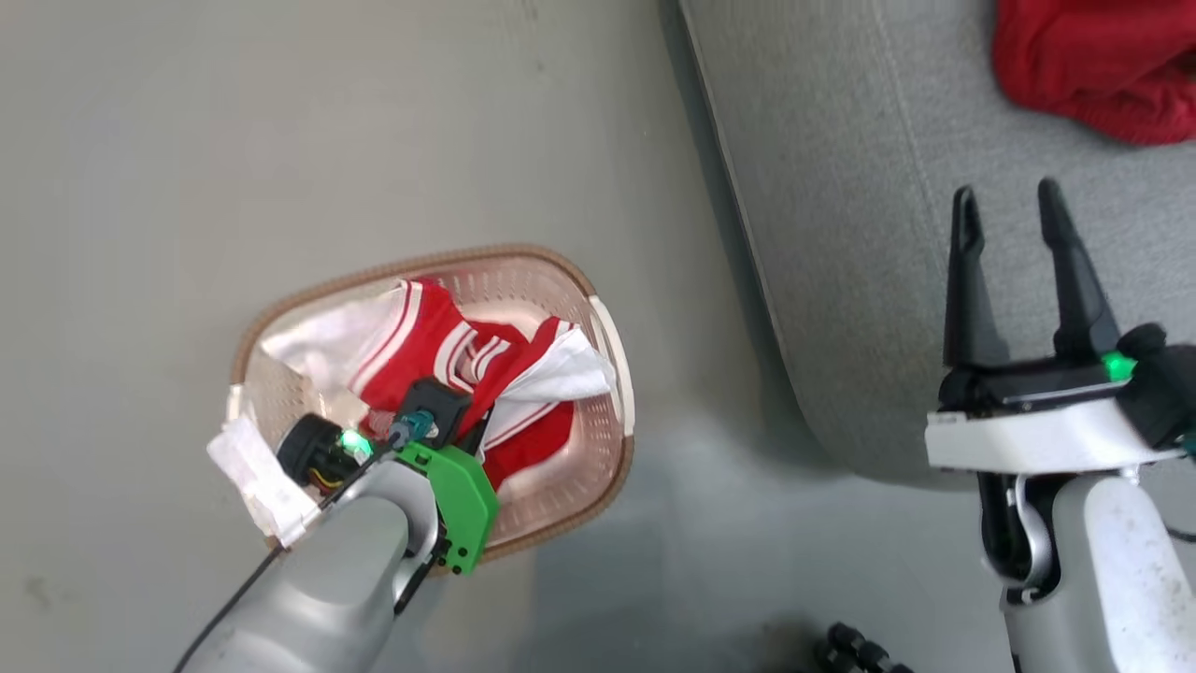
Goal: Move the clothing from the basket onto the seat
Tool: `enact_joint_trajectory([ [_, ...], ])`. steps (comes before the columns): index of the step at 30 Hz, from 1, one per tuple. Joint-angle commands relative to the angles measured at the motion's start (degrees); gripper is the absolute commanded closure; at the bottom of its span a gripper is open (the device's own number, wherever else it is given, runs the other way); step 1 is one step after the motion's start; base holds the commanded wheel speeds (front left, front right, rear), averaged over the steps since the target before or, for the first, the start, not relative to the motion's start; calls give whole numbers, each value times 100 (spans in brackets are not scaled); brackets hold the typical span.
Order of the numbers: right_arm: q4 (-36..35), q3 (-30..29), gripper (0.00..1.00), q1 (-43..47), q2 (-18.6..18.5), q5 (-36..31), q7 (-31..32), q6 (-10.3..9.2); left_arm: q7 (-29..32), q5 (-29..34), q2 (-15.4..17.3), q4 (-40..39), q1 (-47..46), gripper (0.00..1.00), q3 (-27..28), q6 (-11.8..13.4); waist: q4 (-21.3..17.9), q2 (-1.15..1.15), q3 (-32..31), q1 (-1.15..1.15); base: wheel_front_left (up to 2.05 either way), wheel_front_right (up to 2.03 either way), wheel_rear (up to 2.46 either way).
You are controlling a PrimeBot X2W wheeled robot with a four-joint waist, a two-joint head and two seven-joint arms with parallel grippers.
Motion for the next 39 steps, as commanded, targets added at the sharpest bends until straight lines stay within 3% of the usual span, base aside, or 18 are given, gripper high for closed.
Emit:
enact_joint_trajectory([
  [1, 42, 28, 0, 167, -17, -64, -17, -8, -49, -77, -44, -63, 212, 100, 84, 47, 367, 0, -984, 0, 0, 0, 0],
  [7, 193, 140, 0, 540, -18, -178, -17, -8, -65, 33, 130, -1107, 808, 100, 871, 368, 469, 0, -1864, 0, 0, 0, 0],
  [14, 363, 281, 0, 959, -18, -260, -17, -8, -61, 568, 213, -2477, 1680, 100, 1940, 713, 507, 0, -2633, 0, 0, 0, 0],
  [24, 512, 459, 0, 1392, -17, -252, -17, -8, -63, 1423, 158, -3805, 2218, 100, 2822, 799, 540, 0, -3175, 0, 0, 0, 0],
  [39, 533, 685, 0, 1540, -17, -104, -17, -8, -63, 2094, 136, -4744, 2377, 100, 3256, 677, 483, 0, -3392, 0, 0, 0, 0],
])
